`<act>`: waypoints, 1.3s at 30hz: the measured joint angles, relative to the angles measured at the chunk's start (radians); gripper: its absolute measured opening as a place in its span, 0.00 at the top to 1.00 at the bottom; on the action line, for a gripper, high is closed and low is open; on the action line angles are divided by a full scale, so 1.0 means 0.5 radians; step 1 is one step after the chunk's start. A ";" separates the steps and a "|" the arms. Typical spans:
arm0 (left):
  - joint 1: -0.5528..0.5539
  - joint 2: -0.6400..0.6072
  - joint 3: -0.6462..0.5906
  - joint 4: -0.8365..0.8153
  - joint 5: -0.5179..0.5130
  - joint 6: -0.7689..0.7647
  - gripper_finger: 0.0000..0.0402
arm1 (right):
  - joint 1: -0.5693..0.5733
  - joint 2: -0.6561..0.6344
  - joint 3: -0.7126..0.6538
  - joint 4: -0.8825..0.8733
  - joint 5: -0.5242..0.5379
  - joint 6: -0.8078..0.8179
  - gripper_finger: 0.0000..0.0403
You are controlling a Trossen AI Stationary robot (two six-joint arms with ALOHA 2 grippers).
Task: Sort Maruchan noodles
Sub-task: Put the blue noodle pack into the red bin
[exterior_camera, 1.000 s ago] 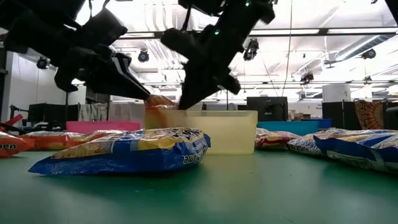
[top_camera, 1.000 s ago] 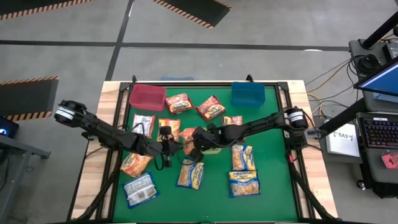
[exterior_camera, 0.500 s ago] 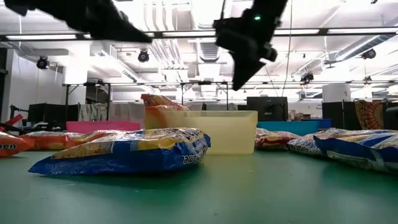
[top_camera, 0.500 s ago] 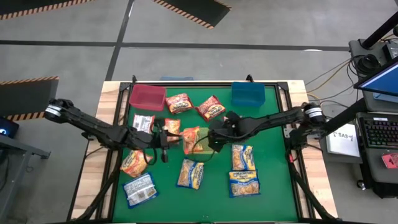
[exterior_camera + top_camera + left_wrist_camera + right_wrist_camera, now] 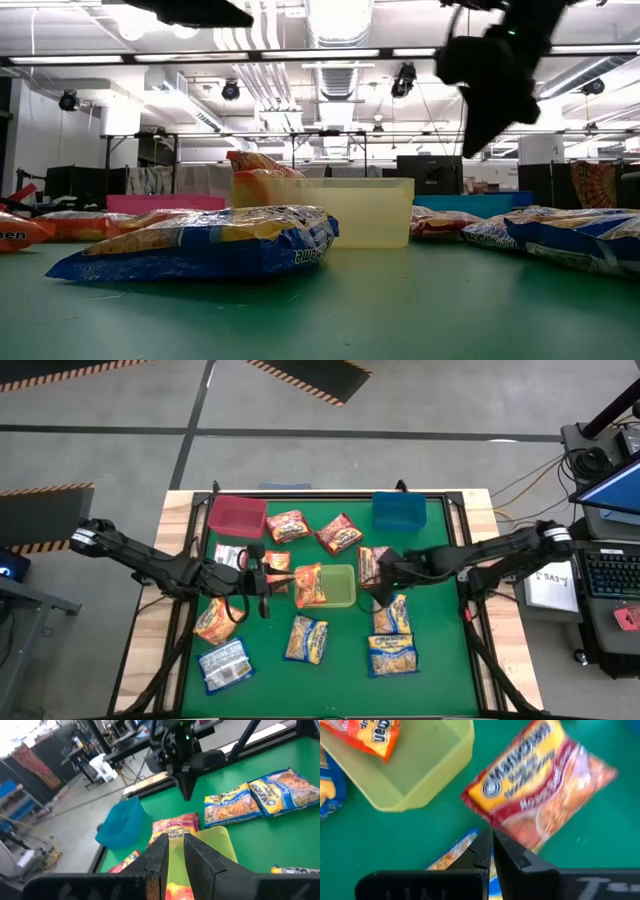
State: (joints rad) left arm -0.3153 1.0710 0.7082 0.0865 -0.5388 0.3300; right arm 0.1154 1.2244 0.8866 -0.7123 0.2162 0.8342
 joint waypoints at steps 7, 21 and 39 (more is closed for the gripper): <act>0.063 -0.012 0.007 0.001 -0.002 0.208 0.89 | 0.000 -0.275 -0.255 0.057 -0.092 0.365 0.95; 0.260 -0.011 -0.021 -0.087 -0.003 0.193 0.89 | 0.000 -0.384 -0.291 0.026 -0.576 0.776 0.41; 0.259 -0.011 -0.026 -0.132 -0.002 0.138 0.89 | 0.472 -0.372 -0.666 0.300 -0.352 1.210 0.14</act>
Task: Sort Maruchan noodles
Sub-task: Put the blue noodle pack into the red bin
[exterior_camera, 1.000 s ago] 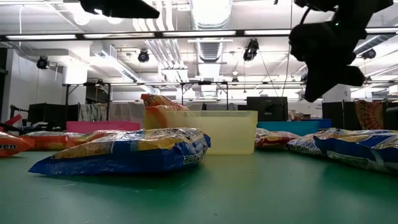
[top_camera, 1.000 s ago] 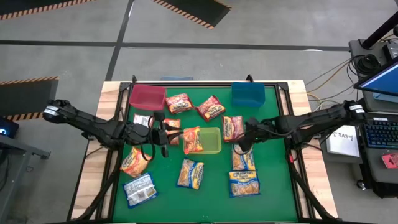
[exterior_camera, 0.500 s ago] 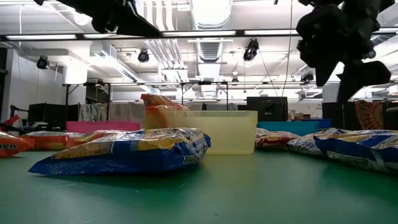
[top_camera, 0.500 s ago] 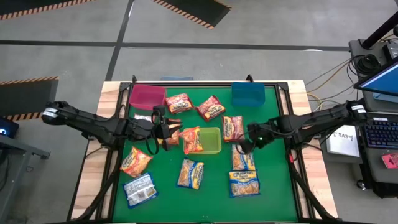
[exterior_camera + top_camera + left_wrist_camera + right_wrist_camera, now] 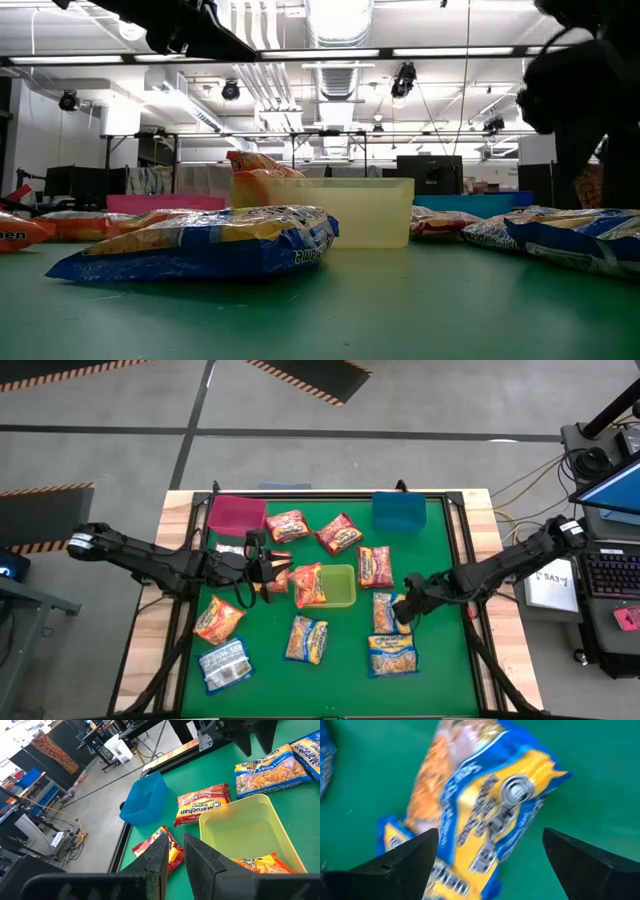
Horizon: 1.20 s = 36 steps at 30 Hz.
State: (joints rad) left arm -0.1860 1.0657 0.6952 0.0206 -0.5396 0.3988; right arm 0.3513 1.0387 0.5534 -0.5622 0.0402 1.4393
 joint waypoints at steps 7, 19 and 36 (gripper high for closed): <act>0.000 0.000 0.000 0.000 0.001 -0.031 0.89 | 0.004 0.001 -0.225 0.393 0.237 -0.170 0.14; 0.000 0.001 0.000 0.000 0.002 -0.031 0.89 | 0.004 0.000 -0.505 0.919 0.428 -0.207 0.21; 0.000 0.001 0.000 0.045 0.002 -0.037 0.89 | 0.004 0.002 -0.642 1.106 0.555 -0.197 0.75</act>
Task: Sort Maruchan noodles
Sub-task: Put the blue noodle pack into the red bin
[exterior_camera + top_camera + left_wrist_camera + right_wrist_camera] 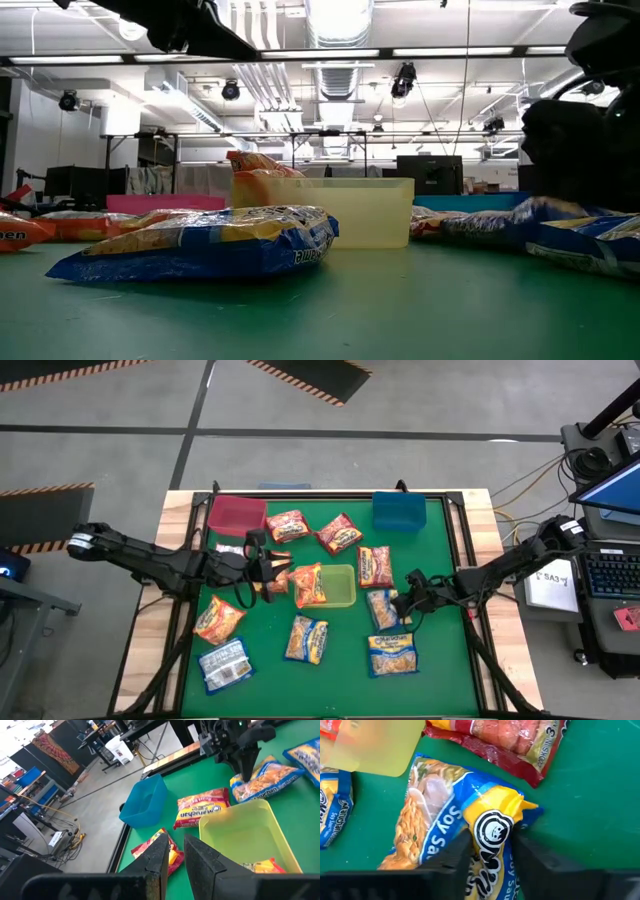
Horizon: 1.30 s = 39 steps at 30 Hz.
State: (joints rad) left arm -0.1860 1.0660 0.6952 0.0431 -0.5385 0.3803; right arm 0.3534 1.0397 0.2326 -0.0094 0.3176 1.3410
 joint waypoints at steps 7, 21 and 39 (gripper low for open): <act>0.000 0.000 0.000 0.098 0.003 -0.101 0.89 | 0.000 -0.008 0.021 -0.001 -0.002 -0.162 0.95; -0.018 0.001 -0.001 0.444 0.275 -0.368 0.89 | 0.000 -0.280 0.045 0.204 0.072 -0.804 0.97; -0.027 0.049 -0.001 0.662 0.276 -0.635 0.89 | 0.018 -0.580 0.046 0.567 0.076 -1.348 0.97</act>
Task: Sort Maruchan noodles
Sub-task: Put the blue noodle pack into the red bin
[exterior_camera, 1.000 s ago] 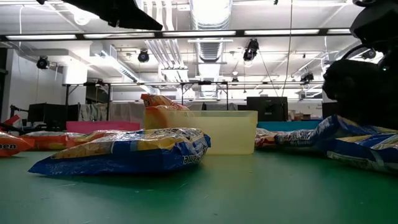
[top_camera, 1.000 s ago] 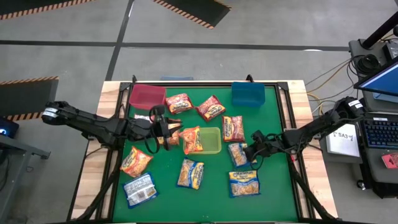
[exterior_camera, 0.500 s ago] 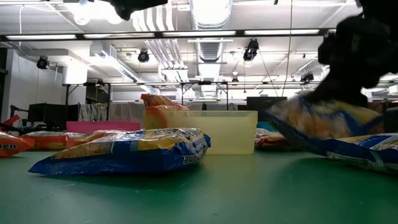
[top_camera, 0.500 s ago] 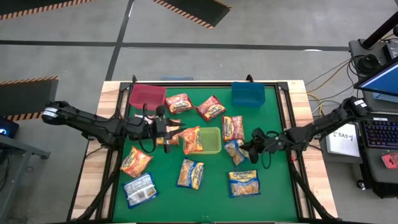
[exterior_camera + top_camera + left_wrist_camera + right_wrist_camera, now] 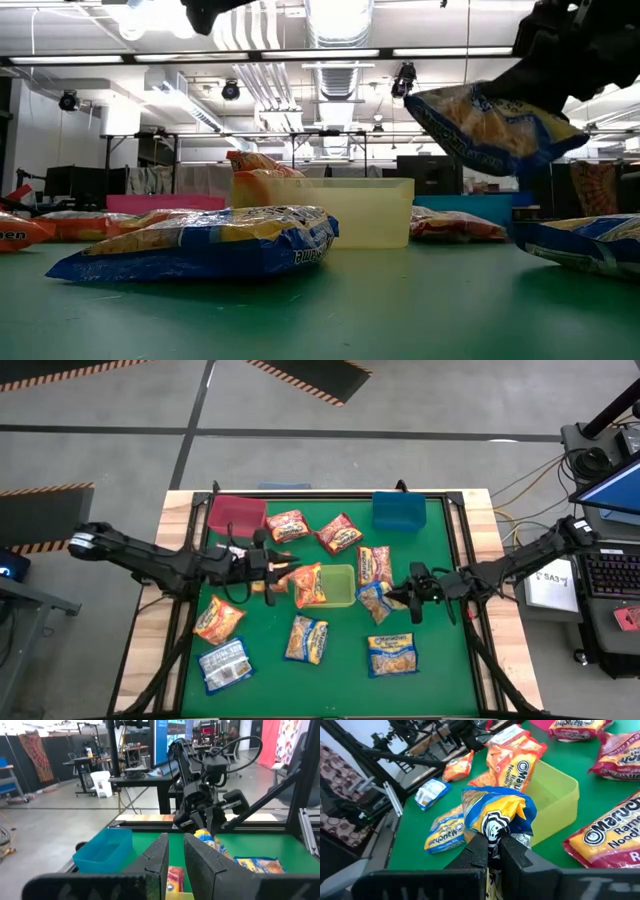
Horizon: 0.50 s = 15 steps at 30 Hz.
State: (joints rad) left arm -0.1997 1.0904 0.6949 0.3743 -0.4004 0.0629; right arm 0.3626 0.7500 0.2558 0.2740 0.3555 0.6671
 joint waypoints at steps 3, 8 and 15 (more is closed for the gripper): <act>-0.004 0.079 0.000 0.101 0.000 -0.026 0.89 | 0.003 -0.004 0.000 0.046 0.007 -0.078 0.97; -0.014 0.181 0.044 0.154 0.000 0.030 0.89 | -0.002 0.007 0.000 0.415 0.022 -0.327 0.97; -0.018 0.080 0.237 -0.107 -0.002 0.235 0.89 | -0.060 0.043 0.051 0.680 0.170 -0.591 0.97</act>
State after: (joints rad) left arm -0.2089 1.1305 0.8136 0.3210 -0.4015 0.1802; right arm 0.3326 0.7717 0.2813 0.6138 0.4405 0.3716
